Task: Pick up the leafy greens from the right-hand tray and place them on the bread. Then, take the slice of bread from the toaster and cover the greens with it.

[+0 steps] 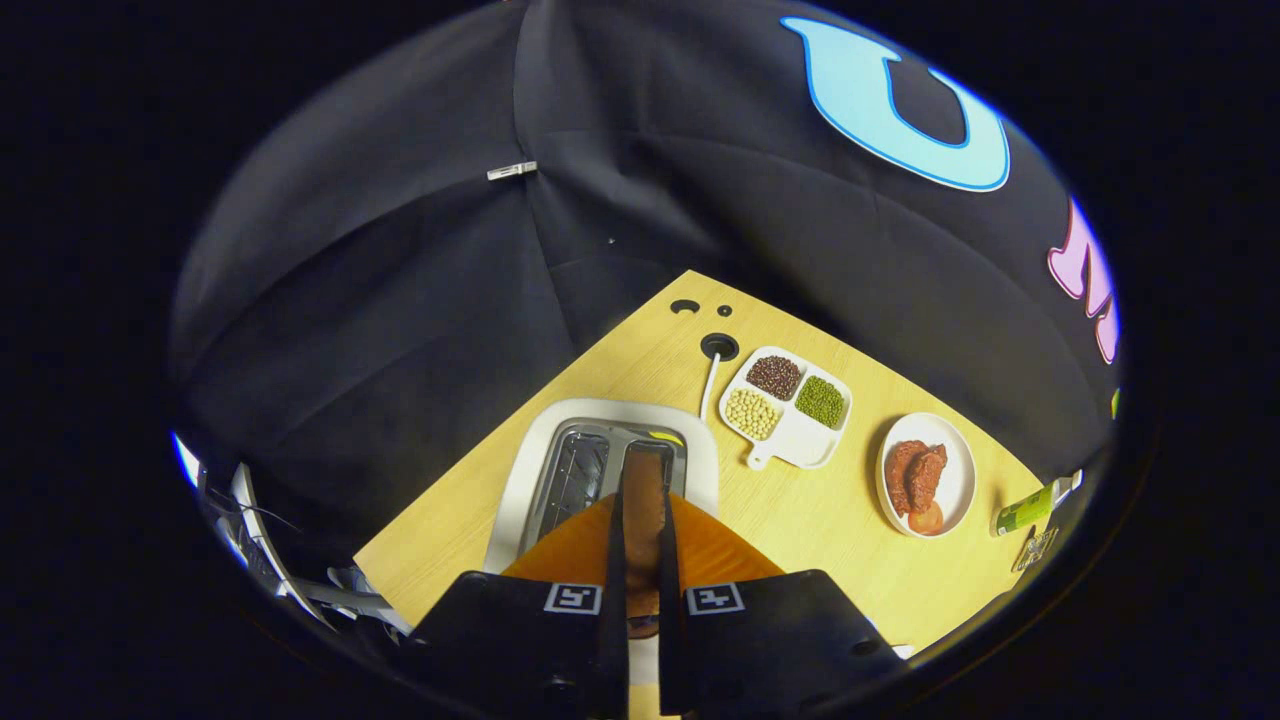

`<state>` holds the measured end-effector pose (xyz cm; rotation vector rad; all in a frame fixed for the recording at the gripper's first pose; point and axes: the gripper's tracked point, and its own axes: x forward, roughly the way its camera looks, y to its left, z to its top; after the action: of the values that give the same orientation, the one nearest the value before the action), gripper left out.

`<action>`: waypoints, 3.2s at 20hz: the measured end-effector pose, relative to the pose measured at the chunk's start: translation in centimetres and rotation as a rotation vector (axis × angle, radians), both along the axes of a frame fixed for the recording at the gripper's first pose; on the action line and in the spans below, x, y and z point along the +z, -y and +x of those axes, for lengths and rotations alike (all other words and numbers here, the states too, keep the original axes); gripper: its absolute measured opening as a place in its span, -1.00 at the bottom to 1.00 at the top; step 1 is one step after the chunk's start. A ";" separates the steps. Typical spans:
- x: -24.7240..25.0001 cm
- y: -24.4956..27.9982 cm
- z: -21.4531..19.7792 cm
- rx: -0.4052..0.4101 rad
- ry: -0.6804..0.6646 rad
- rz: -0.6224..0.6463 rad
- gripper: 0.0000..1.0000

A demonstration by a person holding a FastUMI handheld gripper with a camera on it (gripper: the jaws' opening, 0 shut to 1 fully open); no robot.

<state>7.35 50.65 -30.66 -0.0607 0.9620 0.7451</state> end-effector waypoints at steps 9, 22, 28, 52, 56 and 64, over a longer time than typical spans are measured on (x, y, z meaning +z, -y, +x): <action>11.1 4.9 1.7 -0.062 0.090 0.193 -0.67; 4.3 23.7 -4.0 -0.282 0.090 0.077 -0.68; -2.0 26.7 -6.3 -0.503 -0.050 0.140 -0.68; -18.6 31.3 -10.5 -0.734 -0.399 0.251 -0.01; -18.1 31.0 -10.2 -0.685 -0.377 0.246 0.36; -12.5 33.0 -8.1 -0.630 -0.203 0.280 0.71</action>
<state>-0.76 17.63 -43.17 0.5498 0.9855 0.2957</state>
